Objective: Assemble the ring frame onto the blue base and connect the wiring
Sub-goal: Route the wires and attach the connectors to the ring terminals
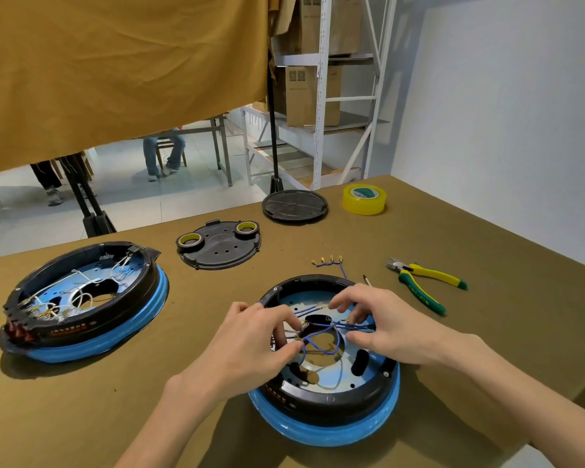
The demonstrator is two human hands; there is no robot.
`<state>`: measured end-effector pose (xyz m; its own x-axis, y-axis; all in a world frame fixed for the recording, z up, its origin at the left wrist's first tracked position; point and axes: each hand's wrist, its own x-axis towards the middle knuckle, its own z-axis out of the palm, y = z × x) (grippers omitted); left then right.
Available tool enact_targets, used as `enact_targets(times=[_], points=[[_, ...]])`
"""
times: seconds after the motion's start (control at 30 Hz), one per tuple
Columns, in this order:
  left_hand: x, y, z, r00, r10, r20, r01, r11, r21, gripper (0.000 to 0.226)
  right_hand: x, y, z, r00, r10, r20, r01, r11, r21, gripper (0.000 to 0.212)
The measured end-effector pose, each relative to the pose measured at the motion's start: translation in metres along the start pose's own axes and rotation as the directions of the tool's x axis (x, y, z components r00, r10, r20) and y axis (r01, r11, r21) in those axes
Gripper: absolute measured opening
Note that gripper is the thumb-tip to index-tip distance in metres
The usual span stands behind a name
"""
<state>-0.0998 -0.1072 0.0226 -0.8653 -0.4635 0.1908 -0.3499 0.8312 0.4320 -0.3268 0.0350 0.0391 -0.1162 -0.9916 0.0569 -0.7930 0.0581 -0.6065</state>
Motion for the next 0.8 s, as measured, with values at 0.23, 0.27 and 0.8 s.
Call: enact_targets(times=[0.23,0.27,0.8], points=[[-0.002,-0.001,-0.005,1.0,0.0,0.013,0.0,0.999,-0.033,0.026,0.0,0.0,0.002,0.997,-0.03,-0.073,0.041,0.989,0.143,0.044],[-0.002,-0.001,-0.005,1.0,-0.001,0.014,0.001,1.0,-0.028,0.028,0.0,0.0,0.003,0.996,-0.033,-0.079,0.046,0.985,0.169,0.045],[-0.002,0.022,0.013,0.989,-0.107,-0.103,0.119,0.986,0.119,0.033,-0.003,-0.025,0.022,0.989,-0.136,-0.054,0.123,0.971,-0.206,0.019]])
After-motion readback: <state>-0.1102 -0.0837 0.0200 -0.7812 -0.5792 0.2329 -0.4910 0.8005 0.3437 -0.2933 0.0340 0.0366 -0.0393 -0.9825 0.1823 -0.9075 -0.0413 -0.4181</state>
